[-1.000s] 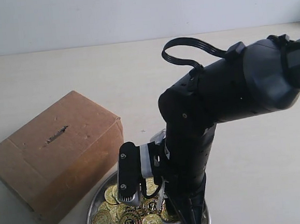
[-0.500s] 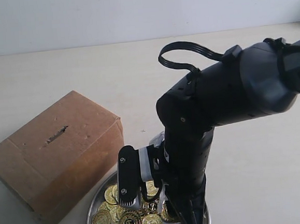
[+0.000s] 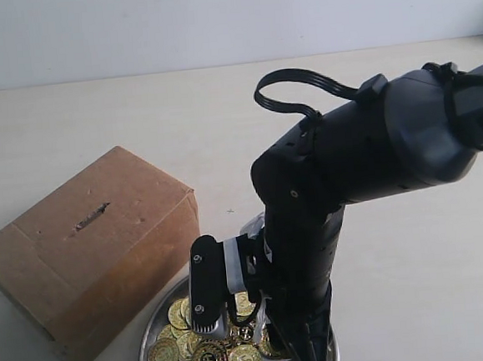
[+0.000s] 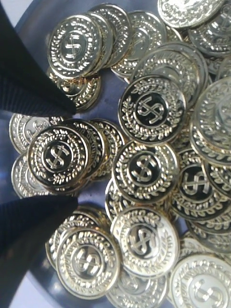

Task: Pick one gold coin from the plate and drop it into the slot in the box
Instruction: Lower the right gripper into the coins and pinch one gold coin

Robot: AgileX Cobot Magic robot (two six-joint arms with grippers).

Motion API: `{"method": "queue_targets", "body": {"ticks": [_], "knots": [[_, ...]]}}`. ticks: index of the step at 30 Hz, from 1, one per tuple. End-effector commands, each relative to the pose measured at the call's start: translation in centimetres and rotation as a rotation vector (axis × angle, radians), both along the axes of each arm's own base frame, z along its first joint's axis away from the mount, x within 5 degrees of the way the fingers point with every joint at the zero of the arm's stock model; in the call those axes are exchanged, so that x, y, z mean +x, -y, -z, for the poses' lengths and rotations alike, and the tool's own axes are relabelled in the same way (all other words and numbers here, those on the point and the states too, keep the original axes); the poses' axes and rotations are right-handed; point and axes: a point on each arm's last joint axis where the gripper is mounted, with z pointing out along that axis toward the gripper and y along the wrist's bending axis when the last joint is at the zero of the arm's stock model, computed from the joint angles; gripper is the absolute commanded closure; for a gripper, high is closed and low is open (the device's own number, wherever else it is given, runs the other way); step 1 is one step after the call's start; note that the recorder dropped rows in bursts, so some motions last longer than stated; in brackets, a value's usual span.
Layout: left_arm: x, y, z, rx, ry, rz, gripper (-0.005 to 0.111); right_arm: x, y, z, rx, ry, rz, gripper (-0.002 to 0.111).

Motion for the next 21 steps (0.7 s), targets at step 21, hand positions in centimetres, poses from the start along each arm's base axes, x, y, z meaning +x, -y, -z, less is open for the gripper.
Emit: {"method": "queue_targets", "body": {"ticks": [21], "knots": [[0.0,0.0,0.0,-0.002,0.008,0.005,0.107,0.0,-0.1,1.3,-0.032,-0.03,0.013,0.06]]}}
